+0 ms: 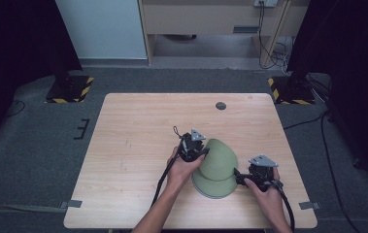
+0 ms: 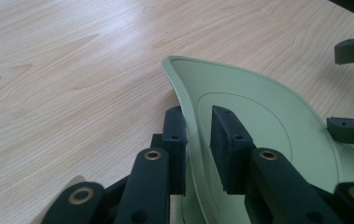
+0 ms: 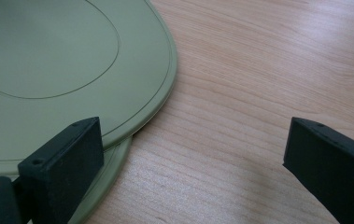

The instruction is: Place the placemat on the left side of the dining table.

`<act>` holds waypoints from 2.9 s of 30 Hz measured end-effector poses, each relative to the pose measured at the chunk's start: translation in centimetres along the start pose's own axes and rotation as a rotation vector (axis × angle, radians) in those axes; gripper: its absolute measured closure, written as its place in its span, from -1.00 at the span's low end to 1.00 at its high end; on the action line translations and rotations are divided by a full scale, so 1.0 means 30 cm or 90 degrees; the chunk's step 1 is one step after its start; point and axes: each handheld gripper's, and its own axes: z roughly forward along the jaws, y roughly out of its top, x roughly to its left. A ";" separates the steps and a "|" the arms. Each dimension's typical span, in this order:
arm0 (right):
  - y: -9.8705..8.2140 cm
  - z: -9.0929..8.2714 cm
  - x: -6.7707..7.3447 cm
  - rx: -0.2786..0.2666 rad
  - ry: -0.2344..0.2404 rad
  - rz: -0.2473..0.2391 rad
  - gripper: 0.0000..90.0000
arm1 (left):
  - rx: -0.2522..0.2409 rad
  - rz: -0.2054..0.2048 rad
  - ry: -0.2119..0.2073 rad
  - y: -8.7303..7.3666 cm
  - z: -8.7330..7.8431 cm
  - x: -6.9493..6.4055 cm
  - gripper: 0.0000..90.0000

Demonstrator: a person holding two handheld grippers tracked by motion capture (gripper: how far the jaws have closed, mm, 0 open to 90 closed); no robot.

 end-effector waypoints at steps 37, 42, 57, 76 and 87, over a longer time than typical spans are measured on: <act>0.000 0.000 -0.001 0.001 0.001 -0.001 -0.89 | 0.001 0.013 -0.007 0.018 0.012 -0.024 0.85; -0.001 -0.001 0.001 -0.001 0.000 -0.003 -0.88 | -0.005 0.009 -0.010 0.017 0.006 -0.023 0.87; 0.001 -0.049 -0.059 -0.013 -0.003 0.033 -0.88 | -0.024 -0.004 -0.034 0.029 -0.026 -0.024 0.89; -0.039 -0.022 -0.118 0.054 -0.046 0.039 -0.88 | -0.077 0.032 -0.090 0.174 -0.167 -0.106 0.90; -0.038 -0.018 -0.122 0.060 -0.038 0.052 -0.91 | -0.098 0.006 -0.057 0.236 -0.211 -0.034 0.90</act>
